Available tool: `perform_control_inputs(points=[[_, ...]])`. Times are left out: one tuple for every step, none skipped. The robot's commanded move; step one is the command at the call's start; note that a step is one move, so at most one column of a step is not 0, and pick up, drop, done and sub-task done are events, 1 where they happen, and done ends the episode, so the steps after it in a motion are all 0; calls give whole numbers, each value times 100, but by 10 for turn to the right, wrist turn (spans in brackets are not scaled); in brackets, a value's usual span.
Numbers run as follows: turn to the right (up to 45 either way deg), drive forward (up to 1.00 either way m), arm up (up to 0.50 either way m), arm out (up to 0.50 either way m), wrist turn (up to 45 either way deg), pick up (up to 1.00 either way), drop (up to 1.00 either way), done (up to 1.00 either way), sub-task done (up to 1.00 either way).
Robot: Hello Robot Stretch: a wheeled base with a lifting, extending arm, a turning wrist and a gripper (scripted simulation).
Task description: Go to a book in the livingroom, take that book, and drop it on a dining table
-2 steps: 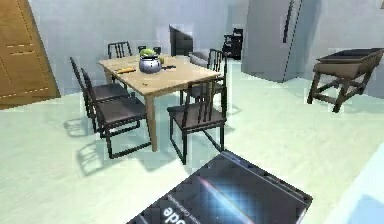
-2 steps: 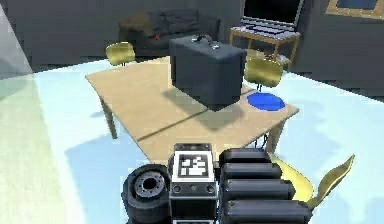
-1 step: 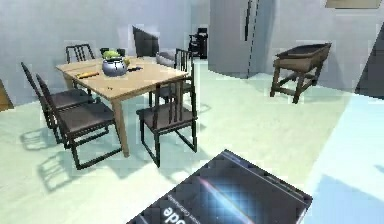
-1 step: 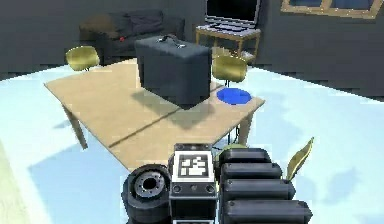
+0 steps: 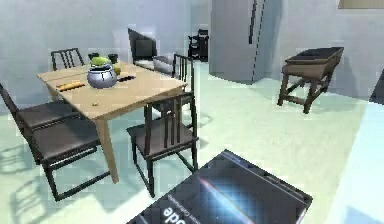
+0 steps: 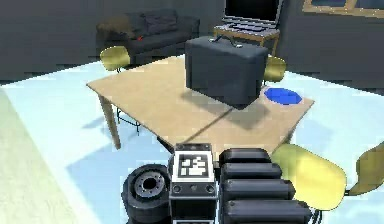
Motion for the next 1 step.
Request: perform_control_inputs(points=[[420, 0, 0, 0, 0, 0, 0, 0, 0]])
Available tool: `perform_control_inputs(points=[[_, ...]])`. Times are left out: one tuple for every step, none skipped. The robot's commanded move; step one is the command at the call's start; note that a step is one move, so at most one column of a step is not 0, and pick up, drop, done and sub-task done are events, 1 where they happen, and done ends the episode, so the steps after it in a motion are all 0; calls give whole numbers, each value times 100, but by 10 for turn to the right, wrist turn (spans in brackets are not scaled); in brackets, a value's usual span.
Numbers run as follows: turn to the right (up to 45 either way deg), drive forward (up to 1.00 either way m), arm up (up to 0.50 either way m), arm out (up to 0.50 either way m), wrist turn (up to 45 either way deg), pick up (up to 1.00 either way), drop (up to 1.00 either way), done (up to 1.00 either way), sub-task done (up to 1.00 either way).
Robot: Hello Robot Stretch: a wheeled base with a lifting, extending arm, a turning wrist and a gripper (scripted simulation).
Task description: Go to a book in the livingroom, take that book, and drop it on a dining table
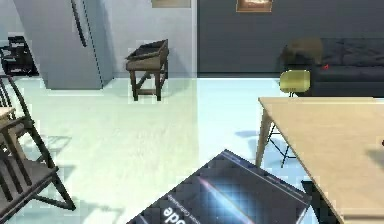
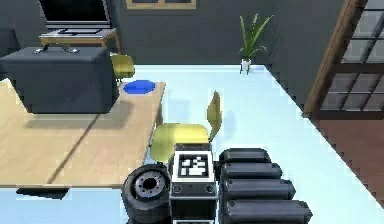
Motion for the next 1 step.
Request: perform_control_inputs(points=[[0, 95, 0, 0, 0, 0, 0, 0, 0]])
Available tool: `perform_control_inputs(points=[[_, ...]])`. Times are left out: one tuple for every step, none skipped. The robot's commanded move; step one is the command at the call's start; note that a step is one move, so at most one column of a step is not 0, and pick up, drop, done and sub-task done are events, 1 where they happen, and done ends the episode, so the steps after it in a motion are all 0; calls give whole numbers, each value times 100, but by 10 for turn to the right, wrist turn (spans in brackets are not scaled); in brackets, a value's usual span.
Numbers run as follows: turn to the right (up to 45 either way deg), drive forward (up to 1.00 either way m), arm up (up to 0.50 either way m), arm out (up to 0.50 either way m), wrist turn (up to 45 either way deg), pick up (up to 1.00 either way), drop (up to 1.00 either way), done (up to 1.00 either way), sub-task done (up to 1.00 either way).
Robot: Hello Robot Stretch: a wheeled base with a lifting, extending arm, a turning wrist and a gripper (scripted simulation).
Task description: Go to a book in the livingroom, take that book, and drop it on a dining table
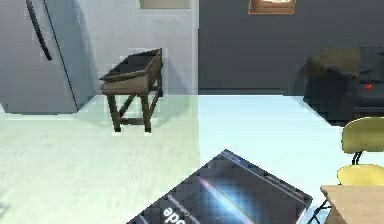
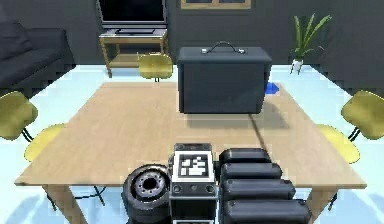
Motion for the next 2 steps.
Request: perform_control_inputs(points=[[450, 0, 0, 0, 0, 0, 0, 0, 0], [420, 0, 0, 0, 0, 0, 0, 0, 0]])
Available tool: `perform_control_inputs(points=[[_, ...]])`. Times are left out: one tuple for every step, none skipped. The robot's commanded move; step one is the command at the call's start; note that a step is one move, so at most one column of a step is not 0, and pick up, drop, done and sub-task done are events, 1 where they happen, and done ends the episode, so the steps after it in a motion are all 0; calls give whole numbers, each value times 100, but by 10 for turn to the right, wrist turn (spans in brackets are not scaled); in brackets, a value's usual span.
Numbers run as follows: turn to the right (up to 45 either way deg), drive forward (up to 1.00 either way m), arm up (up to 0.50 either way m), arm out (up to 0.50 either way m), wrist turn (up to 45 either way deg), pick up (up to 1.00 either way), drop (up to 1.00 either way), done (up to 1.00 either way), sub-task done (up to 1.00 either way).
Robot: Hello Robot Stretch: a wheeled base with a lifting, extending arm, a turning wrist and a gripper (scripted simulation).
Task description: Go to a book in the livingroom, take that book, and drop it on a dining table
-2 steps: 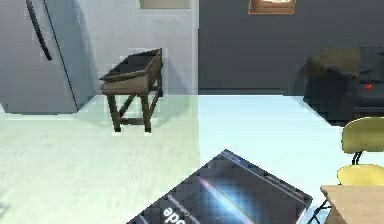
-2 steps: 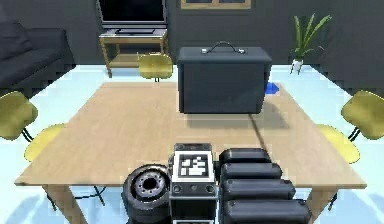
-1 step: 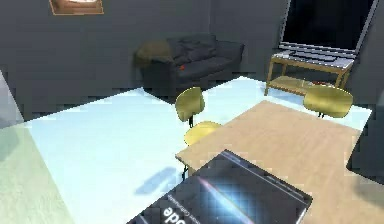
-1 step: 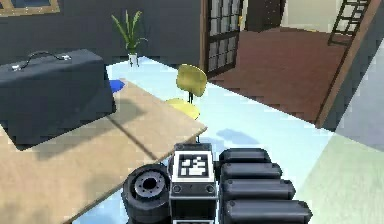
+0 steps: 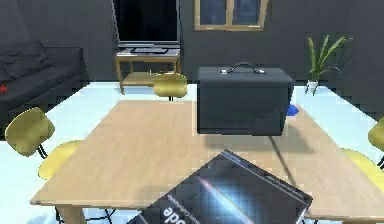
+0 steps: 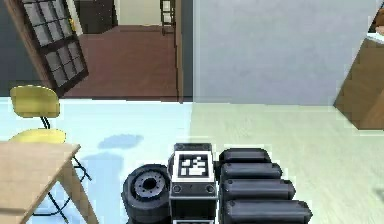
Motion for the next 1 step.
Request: perform_control_inputs(points=[[-450, 0, 0, 0, 0, 0, 0, 0, 0]])
